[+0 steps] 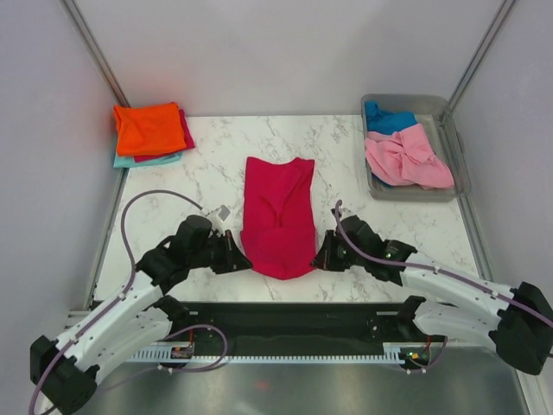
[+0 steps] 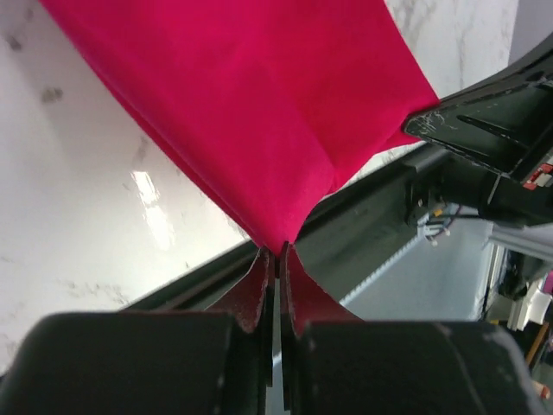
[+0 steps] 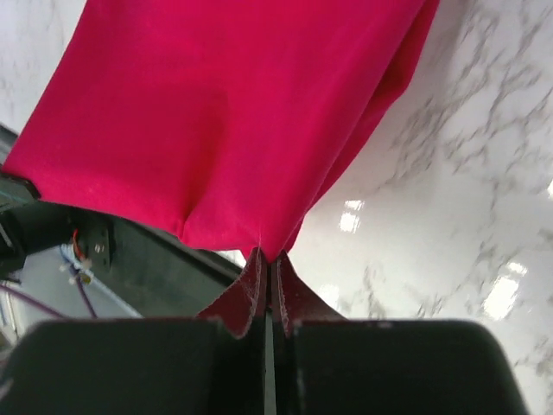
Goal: Fold and stack the t-shirts
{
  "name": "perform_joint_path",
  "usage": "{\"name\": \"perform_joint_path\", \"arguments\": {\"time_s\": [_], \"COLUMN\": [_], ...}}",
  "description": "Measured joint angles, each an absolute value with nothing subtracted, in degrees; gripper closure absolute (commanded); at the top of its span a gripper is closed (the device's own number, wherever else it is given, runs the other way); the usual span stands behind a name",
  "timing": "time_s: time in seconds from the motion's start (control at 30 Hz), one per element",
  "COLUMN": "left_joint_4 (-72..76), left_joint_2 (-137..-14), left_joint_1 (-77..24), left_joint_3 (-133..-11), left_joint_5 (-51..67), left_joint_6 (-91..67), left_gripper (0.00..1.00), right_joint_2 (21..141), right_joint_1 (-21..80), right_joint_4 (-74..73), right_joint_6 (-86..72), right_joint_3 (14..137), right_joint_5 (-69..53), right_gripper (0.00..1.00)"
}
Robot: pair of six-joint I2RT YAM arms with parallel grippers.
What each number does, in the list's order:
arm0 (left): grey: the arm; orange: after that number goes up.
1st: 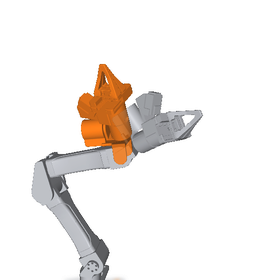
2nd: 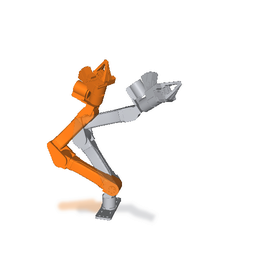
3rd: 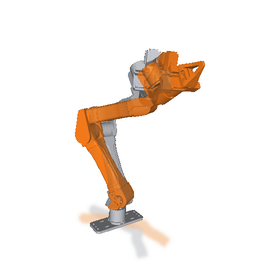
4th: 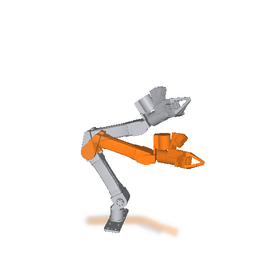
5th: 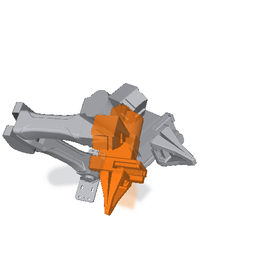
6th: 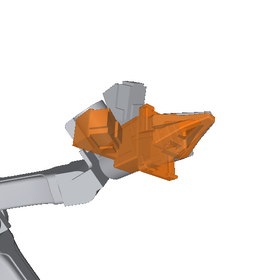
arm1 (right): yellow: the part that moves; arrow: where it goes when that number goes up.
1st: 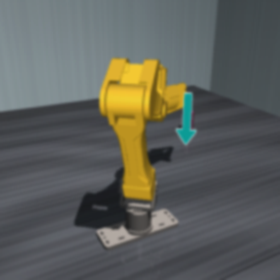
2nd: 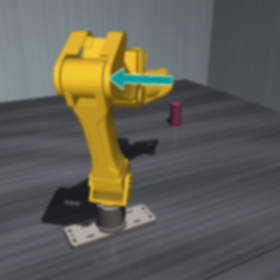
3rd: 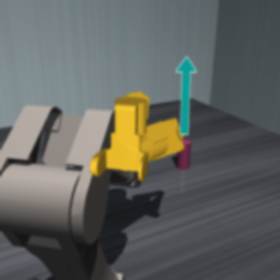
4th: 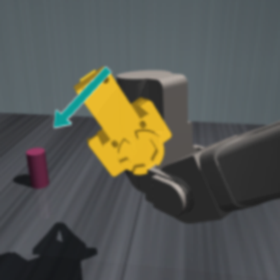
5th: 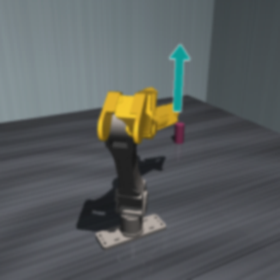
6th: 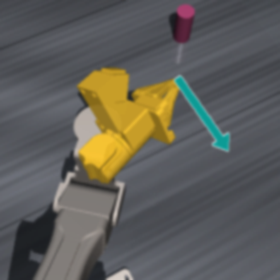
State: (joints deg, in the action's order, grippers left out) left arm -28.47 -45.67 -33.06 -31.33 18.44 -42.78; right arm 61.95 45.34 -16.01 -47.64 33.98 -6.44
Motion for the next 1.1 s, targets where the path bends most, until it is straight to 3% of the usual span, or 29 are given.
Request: {"name": "perform_joint_path", "arguments": {"time_s": [0.27,0.47,0.77,1.1], "left_joint_4": [-43.46,-49.69,-50.85,-47.86], "left_joint_2": [-36.07,-40.03,-56.38,-72.71], "left_joint_1": [-36.38,-36.45,-33.65,-19.77], "left_joint_3": [-34.98,-44.80,-61.63,-70.35], "left_joint_5": [17.28,14.04,9.19,15.44], "left_joint_6": [-44.71,-42.76,-35.86,-29.04], "left_gripper": [0.98,0.98,0.98,0.98], "right_joint_2": [53.91,56.73,69.87,80.38], "right_joint_1": [60.38,64.84,59.37,47.24], "right_joint_4": [-26.13,-37.89,-41.78,-39.20], "right_joint_6": [-57.65,-58.72,-50.33,-40.75], "right_joint_3": [33.58,46.65,64.84,69.84], "right_joint_5": [1.96,16.36,28.99,25.32], "right_gripper": [1.00,1.00,1.00,1.00]}}
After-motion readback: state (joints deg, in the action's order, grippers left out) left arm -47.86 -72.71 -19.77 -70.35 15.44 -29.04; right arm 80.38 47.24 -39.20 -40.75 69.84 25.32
